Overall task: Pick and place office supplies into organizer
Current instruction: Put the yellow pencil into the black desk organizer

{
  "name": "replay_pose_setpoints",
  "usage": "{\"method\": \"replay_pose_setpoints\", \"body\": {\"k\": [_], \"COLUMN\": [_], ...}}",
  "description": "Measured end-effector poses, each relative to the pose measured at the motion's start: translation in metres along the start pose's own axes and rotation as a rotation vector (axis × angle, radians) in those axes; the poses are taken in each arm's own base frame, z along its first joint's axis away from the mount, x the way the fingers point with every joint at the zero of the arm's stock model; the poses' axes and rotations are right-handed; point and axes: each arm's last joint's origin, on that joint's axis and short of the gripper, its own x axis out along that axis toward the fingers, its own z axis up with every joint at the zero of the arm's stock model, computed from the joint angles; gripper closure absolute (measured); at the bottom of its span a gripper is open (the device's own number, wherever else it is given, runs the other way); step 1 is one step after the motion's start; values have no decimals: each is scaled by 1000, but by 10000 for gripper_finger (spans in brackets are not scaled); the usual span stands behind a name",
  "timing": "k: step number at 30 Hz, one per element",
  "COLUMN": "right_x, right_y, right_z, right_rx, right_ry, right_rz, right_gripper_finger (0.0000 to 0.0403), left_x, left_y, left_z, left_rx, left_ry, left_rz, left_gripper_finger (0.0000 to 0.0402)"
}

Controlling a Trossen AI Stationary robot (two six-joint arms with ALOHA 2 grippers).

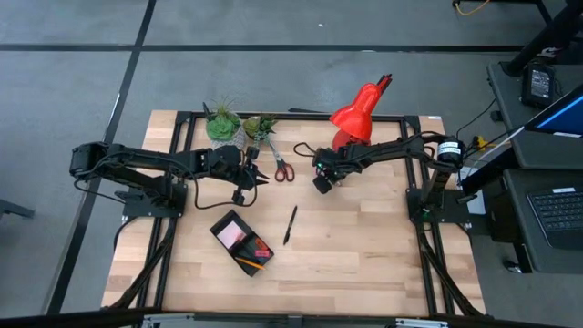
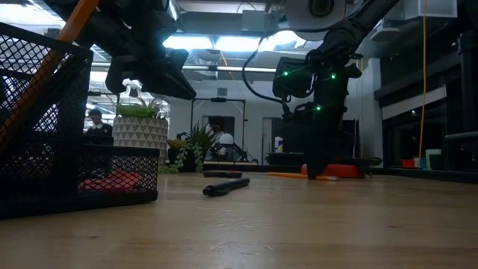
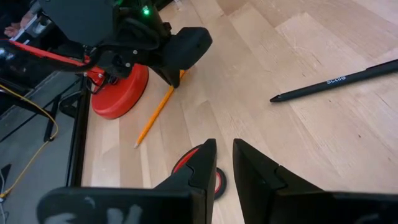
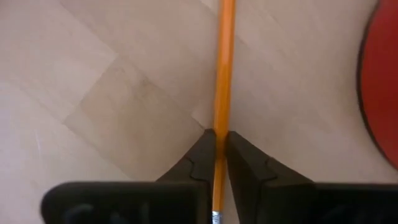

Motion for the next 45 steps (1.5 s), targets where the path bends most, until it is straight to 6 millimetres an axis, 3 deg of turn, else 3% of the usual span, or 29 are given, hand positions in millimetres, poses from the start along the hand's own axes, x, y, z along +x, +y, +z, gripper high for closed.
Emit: {"method": "replay_pose_setpoints", "body": {"k": [13,23,31,45], "right_x": [0,-6,-13,-14], "right_y": [0,4,7,8], "right_z": [0,8,15,14], "right_rx": [-202,-245,-266,-278], "right_ry": [-2,-1,0,15], "right_rz": [1,6,9,22], "right_gripper_finger": [362,363,389,389], "left_x": [0,0,0,0], "left_y": [0,0,0,0], "left_z": [0,0,0,0], "left_rx": [0,0,0,-11], "left_ry": [0,0,2,-3], "left_rz": [0,0,-1,3], "left_gripper_finger": [354,356,357,358]}}
